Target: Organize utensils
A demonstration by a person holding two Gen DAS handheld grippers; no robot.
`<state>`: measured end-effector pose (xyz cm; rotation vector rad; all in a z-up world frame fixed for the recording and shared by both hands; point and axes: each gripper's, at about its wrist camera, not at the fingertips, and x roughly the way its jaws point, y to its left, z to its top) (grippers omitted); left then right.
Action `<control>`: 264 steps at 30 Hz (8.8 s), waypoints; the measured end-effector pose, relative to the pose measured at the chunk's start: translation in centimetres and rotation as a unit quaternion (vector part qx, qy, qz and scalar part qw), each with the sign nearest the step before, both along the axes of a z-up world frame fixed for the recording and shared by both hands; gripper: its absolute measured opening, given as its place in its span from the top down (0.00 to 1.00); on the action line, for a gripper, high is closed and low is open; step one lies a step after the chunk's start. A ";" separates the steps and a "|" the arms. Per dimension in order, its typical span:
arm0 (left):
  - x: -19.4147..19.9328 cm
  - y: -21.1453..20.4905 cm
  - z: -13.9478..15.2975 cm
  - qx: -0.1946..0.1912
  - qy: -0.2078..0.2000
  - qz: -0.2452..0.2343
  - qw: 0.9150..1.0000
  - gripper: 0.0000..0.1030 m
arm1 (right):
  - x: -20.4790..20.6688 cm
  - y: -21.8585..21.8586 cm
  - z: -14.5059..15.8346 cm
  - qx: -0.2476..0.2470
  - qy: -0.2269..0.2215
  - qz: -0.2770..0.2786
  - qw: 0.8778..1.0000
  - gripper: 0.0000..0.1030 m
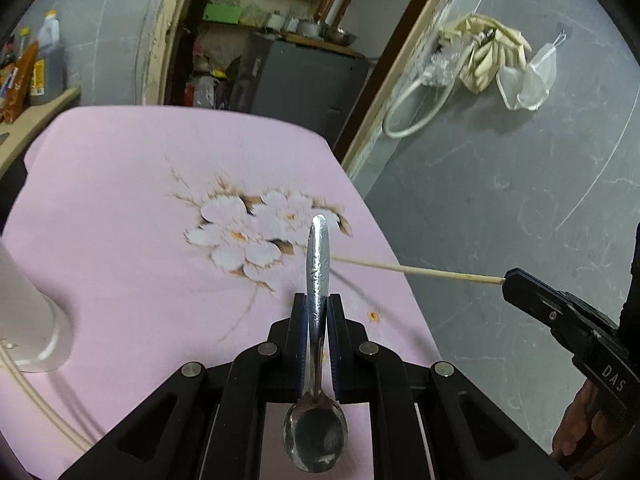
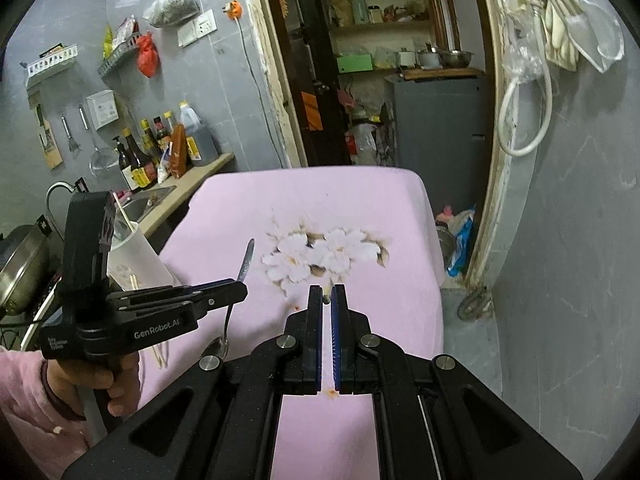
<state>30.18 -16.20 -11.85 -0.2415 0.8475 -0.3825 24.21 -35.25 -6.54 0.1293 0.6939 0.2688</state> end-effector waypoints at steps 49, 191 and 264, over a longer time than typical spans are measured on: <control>-2.7 23.8 14.6 -0.034 -0.210 0.216 0.953 0.91 | 2.3 19.6 17.7 0.024 -0.175 0.154 0.972 0.96; -7.8 28.9 11.1 0.031 -0.186 0.134 0.973 0.26 | -1.6 24.8 8.9 0.030 -0.107 -0.022 0.994 0.55; -32.6 19.9 10.9 0.080 -0.206 0.184 0.958 0.00 | -26.4 12.9 8.6 0.017 -0.132 -0.081 0.988 0.01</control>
